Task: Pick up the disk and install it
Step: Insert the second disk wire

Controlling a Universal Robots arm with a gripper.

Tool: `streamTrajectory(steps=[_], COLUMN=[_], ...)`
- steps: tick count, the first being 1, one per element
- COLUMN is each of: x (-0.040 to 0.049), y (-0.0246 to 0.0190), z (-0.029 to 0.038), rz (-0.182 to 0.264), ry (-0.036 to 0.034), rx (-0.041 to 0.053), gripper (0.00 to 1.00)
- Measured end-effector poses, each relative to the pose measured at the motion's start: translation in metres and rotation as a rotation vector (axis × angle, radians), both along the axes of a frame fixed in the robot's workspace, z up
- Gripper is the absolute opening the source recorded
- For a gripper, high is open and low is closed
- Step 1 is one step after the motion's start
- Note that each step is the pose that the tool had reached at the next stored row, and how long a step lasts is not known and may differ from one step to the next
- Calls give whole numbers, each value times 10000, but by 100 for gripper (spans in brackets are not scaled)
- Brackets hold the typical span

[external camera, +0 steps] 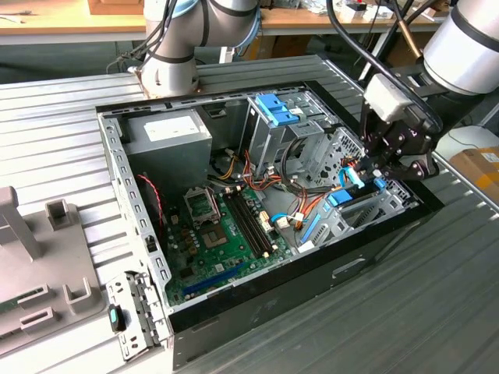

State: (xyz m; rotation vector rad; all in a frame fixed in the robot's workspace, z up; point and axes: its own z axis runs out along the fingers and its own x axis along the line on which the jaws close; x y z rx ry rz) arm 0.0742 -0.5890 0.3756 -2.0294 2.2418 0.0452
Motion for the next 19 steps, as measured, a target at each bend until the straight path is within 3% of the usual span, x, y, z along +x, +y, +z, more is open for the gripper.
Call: streamTrajectory(steps=[1, 2, 15, 16, 19], x=[0, 0, -1, 4, 13], y=[0, 0, -10, -10, -11], z=[49, 142, 170, 169, 168], rz=[0, 1, 0, 1, -25], ry=[7, 7, 7, 7, 10], rx=[-1, 1, 2, -22, -216], gripper=[24, 24, 24, 24, 24])
